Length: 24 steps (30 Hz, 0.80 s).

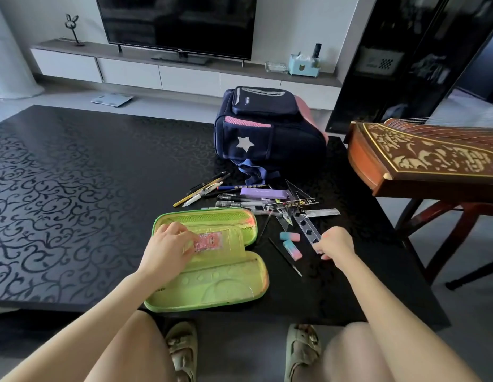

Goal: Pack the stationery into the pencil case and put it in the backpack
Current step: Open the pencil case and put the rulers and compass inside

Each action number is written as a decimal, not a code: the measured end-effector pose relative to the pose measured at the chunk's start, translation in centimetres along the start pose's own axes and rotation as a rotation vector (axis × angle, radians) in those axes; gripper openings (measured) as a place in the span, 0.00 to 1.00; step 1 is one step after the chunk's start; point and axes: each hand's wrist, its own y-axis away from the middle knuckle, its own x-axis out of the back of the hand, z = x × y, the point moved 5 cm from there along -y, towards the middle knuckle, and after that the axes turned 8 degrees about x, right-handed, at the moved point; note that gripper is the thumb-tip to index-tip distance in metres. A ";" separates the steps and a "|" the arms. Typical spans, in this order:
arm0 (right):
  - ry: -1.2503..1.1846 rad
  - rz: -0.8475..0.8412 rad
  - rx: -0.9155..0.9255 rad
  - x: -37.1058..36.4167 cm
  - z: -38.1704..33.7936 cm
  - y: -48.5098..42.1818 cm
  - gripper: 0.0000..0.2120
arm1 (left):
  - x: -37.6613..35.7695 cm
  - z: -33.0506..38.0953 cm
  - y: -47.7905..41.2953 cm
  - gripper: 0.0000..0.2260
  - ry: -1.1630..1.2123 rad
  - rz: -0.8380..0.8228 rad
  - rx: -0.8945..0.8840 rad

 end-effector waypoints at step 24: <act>-0.283 -0.312 0.537 -6.6 -5.4 11.4 0.10 | -0.1 -2.4 1.2 0.10 0.247 -0.280 0.101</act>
